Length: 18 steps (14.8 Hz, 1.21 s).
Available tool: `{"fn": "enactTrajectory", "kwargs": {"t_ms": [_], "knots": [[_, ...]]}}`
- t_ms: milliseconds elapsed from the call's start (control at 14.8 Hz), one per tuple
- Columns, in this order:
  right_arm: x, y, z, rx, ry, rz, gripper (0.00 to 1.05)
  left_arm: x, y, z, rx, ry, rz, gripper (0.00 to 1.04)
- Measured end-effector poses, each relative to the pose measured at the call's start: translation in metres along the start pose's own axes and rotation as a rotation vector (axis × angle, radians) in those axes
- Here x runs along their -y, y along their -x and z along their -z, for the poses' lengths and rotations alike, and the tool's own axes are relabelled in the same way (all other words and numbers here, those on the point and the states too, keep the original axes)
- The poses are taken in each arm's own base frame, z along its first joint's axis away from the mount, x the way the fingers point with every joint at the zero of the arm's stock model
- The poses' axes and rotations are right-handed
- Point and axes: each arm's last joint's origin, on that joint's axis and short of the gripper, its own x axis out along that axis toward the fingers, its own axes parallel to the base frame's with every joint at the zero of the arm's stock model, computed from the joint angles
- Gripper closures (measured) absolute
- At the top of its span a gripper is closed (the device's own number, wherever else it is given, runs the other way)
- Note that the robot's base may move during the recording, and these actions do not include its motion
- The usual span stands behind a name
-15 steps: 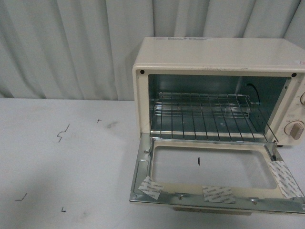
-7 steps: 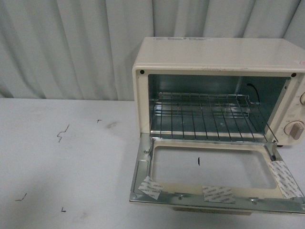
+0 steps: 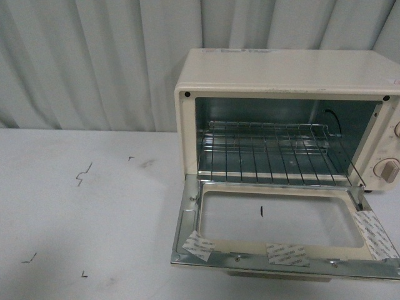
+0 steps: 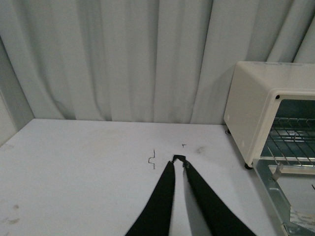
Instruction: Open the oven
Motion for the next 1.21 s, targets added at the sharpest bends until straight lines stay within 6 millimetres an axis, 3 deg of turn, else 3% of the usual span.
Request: {"fn": "enactTrajectory", "kwargs": {"t_ms": [202,337,540,1215], "knots": [[0.0,0.0,0.0,0.0,0.0,0.0,0.06,0.0,0.0,0.0,0.0,0.0,0.0,0.57],[0.0,0.0,0.0,0.0,0.0,0.0,0.06,0.0,0.0,0.0,0.0,0.0,0.0,0.4],[0.0,0.0,0.0,0.0,0.0,0.0,0.06,0.0,0.0,0.0,0.0,0.0,0.0,0.06],[0.0,-0.0001,0.0001,-0.002,0.0,0.0,0.06,0.0,0.0,0.0,0.0,0.0,-0.001,0.07]]}}
